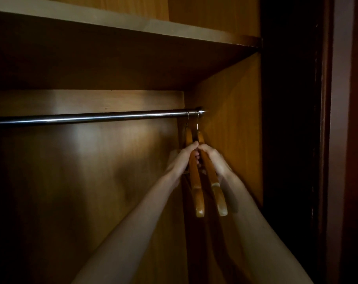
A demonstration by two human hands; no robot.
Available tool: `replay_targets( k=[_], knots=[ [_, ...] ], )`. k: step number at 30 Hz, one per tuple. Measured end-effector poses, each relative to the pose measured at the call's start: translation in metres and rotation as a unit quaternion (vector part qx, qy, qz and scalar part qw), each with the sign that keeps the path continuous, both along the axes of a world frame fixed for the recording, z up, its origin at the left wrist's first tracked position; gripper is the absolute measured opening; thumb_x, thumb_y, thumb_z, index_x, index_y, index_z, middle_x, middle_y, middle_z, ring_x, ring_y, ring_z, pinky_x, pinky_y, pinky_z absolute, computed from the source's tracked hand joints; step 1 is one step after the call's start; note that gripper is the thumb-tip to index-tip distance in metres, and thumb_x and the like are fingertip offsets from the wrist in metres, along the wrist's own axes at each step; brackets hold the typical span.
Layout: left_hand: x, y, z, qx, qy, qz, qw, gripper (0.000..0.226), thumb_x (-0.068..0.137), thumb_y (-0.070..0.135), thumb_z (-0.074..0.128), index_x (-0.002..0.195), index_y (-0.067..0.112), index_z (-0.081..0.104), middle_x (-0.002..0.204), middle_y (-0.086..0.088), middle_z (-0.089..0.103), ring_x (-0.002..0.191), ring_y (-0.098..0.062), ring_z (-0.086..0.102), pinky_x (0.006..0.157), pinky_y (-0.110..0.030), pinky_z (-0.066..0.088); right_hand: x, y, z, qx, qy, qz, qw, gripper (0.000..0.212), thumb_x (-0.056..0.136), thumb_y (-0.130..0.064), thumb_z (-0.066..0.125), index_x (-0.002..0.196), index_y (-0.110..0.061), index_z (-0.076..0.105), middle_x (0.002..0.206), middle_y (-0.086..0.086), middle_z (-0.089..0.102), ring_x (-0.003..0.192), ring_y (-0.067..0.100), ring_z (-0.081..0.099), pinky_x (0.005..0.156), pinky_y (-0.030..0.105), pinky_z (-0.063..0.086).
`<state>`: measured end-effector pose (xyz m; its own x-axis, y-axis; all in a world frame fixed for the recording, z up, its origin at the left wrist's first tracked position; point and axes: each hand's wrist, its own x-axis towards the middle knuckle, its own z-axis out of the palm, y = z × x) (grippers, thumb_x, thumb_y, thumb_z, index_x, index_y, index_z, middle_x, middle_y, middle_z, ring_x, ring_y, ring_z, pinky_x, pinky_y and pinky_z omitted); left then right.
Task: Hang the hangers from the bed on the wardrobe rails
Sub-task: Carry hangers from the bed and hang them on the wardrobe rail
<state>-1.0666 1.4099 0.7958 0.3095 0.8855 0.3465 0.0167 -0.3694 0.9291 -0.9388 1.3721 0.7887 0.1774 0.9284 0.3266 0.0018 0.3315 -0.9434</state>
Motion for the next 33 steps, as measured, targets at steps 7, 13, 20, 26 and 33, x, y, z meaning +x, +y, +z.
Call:
replay_targets(
  k=[7,13,20,26,33],
  knots=[
    [0.004,-0.009,-0.031,0.040,-0.017,0.050,0.998,0.045,0.096,0.054,0.056,0.101,0.014,0.074,0.093,0.001,0.077,0.082,-0.008,0.072,0.067,-0.017,0.052,0.003,-0.018,-0.035,-0.011,0.034,-0.050,0.998,0.052,0.097,-0.055,0.051,0.127,-0.015,0.067,0.107,0.004,0.074,0.098,0.018,0.069,0.077,0.029,0.053],
    [0.003,-0.035,-0.076,0.118,-0.054,0.094,0.987,0.049,0.101,0.050,0.049,0.093,0.004,0.066,0.086,-0.020,0.066,0.075,-0.026,0.066,0.071,-0.030,0.055,0.001,-0.046,-0.088,-0.011,0.046,-0.072,0.996,0.031,0.100,-0.044,0.054,0.111,-0.022,0.072,0.087,-0.006,0.076,0.089,0.012,0.071,0.077,0.028,0.051],
    [0.003,-0.073,-0.192,0.107,0.036,0.083,0.990,0.027,0.102,0.034,0.057,0.081,0.016,0.058,0.064,0.017,0.052,0.057,-0.001,0.047,0.055,-0.016,0.037,0.001,-0.093,-0.182,-0.084,-0.074,-0.072,0.991,0.014,0.100,-0.036,0.055,0.103,-0.035,0.068,0.084,-0.006,0.069,0.066,0.010,0.060,0.060,0.025,0.048],
    [-0.001,-0.098,-0.325,0.035,0.269,0.025,0.962,0.010,0.098,0.025,0.062,0.091,0.018,0.060,0.077,0.003,0.066,0.061,-0.001,0.055,0.053,-0.013,0.039,0.005,-0.131,-0.310,-0.226,-0.171,-0.050,0.958,0.013,0.097,-0.027,0.057,0.108,-0.034,0.059,0.089,-0.013,0.059,0.085,0.007,0.061,0.072,0.024,0.048],
    [-0.005,-0.132,-0.468,-0.125,0.473,-0.148,0.859,0.028,0.089,0.045,0.068,0.098,0.018,0.067,0.090,0.008,0.066,0.083,-0.016,0.064,0.060,-0.017,0.042,-0.011,-0.186,-0.478,-0.437,-0.239,-0.051,0.866,0.018,0.093,-0.023,0.061,0.105,-0.022,0.074,0.109,-0.004,0.073,0.102,0.018,0.069,0.082,0.031,0.054]
  ],
)
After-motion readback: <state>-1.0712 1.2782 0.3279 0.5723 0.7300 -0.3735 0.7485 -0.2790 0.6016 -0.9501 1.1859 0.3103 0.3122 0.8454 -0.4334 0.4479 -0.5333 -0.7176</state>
